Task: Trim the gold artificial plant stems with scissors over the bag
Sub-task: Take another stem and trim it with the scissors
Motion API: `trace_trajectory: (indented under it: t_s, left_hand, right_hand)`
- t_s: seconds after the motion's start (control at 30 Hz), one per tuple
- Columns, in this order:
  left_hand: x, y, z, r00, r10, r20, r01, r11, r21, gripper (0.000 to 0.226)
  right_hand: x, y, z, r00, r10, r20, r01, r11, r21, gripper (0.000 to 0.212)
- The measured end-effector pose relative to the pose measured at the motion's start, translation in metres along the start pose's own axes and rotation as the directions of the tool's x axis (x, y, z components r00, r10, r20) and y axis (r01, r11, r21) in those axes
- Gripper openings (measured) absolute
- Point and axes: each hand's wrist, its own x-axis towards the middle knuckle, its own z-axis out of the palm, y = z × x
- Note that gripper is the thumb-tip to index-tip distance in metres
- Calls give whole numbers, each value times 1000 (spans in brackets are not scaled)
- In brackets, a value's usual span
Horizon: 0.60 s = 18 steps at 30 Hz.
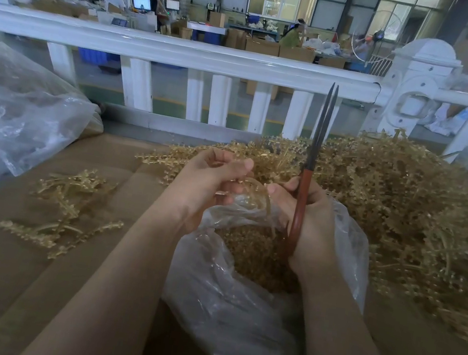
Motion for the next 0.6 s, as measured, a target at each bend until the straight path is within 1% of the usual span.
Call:
trace_trajectory:
  t_s: [0.03,0.07,0.1,0.13,0.2,0.27,0.37,0.47,0.53,0.6]
  left_hand:
    - [-1,0,0,1000,-4,20,3,999,49,46]
    - [-2,0,1,999,-13,52,8,994,112,51]
    - [-3,-1,2,995,-27,91,11,985,173,51]
    - [-4,-2,3,991,-42,125,14,976,216,44]
    - [-4,-3,5,988,-54,147,16,969,247,23]
    - [-4,-3,5,990,-57,128,26,972,235,12]
    - [-3,0,3,997,-37,68,25,985,173,7]
    - [-4,2,1,999,-23,-25,26,995,101,9]
    - [-5,3,0,999,-36,-39,39,996,84,7]
    - [-5,4,0,998,-67,-19,68,994,80,6]
  right_hand:
    - [0,0,0,1000,6,-15,-6,1000,5,24]
    - [0,0,0,1000,13,-27,-13,1000,4,23]
    - [0,-1,0,999,18,-34,-18,1000,3,22]
    - [0,-2,1,999,20,-38,-20,1000,3,21]
    - [-3,-5,3,999,10,-36,-9,1000,13,21]
    - [-4,-9,4,1000,-8,-15,9,999,53,24]
    - [-5,-12,5,999,-27,20,25,996,81,28]
    - [-5,-13,5,999,-33,20,32,998,49,29]
    - [-5,-11,5,999,-21,27,21,1000,16,29]
    - [-2,-7,3,1000,-9,17,9,1000,-21,27]
